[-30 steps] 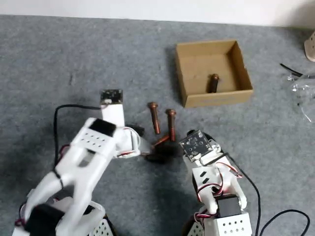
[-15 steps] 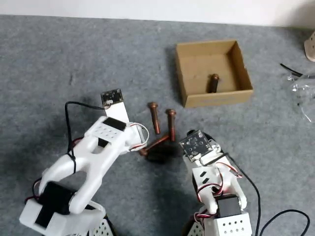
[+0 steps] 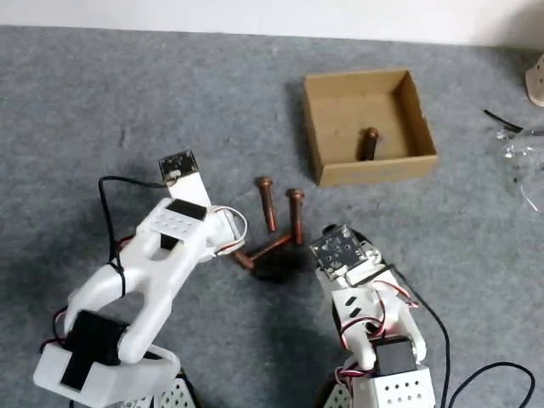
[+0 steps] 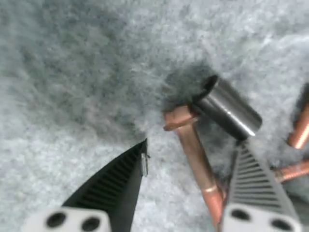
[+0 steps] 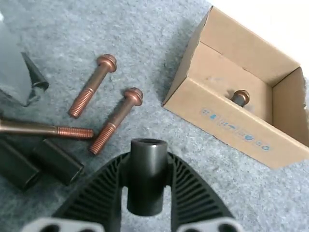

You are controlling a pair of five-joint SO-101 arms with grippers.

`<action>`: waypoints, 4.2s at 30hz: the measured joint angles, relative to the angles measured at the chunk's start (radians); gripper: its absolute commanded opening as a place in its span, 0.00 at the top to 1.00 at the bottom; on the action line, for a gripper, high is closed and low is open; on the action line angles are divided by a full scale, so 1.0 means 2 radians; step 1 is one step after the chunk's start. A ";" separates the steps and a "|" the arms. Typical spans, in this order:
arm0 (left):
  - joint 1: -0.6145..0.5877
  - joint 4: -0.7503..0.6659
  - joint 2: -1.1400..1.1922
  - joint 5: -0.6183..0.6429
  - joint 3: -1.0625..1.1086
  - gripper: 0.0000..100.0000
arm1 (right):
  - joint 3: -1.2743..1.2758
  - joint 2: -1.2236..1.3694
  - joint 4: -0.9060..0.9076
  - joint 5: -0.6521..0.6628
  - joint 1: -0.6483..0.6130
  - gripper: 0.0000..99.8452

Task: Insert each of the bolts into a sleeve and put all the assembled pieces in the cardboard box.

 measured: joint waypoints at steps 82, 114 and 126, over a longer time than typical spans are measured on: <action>-0.032 -0.207 -0.822 -0.207 0.429 0.99 | 0.000 0.000 0.017 -0.058 0.038 1.00; -0.033 -0.207 -0.822 -0.207 0.429 0.99 | 0.000 -0.005 0.042 -0.098 0.023 1.00; -0.033 -0.207 -0.822 -0.207 0.429 0.99 | 0.000 -0.005 -0.117 -0.102 -0.100 1.00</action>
